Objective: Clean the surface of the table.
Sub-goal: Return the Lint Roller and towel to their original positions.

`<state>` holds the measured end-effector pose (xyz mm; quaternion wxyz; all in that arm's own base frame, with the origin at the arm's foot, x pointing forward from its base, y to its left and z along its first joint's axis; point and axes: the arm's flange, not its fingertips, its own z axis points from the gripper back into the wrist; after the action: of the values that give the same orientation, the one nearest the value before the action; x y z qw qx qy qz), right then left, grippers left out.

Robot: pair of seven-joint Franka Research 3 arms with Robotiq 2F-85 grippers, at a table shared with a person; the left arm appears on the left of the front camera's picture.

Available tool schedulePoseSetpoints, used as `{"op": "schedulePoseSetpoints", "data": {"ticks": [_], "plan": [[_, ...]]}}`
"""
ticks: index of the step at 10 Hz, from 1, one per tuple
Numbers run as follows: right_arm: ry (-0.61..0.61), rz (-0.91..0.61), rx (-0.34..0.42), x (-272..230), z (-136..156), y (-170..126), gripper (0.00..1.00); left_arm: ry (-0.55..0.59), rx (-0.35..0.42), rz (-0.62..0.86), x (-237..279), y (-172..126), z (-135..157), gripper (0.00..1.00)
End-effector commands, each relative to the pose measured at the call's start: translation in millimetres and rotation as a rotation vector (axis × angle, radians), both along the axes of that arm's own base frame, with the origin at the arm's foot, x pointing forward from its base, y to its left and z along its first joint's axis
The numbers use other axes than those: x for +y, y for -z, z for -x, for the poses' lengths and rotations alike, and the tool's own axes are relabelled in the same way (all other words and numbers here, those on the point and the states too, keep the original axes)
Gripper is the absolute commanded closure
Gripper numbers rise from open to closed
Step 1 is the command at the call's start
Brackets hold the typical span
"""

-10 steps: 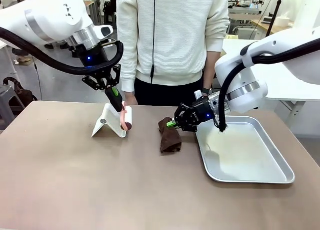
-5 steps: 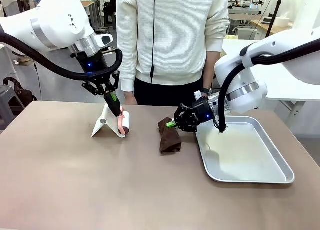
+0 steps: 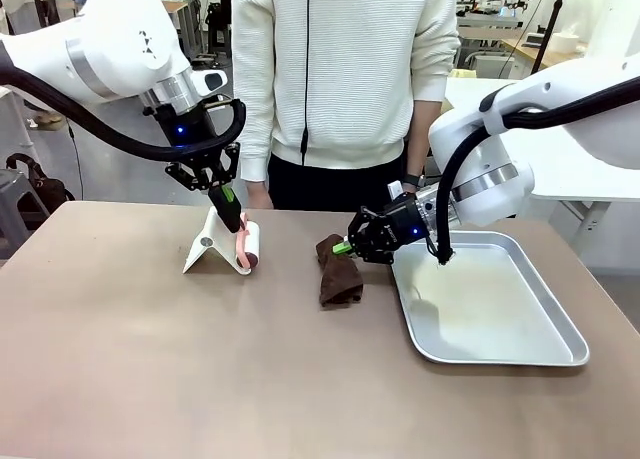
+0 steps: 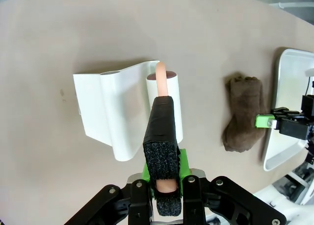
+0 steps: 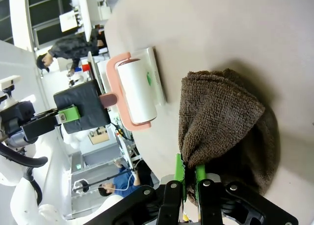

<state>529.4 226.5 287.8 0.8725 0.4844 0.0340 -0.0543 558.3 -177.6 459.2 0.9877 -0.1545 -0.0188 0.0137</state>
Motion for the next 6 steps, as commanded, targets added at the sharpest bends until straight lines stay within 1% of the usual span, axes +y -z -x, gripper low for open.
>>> {"op": "schedulePoseSetpoints", "data": {"ticks": [1, 6], "plan": [[-0.002, 0.012, 0.019, 5.2, -2.9, -3.2, 0.91, 0.008, -0.008, -0.021, 2.8, -0.1, -10.0, 0.78], [-0.019, 0.015, 0.028, 5.4, -3.4, -1.7, 0.91, -0.012, 0.003, -0.014, 3.0, 6.9, -13.3, 0.78]]}}
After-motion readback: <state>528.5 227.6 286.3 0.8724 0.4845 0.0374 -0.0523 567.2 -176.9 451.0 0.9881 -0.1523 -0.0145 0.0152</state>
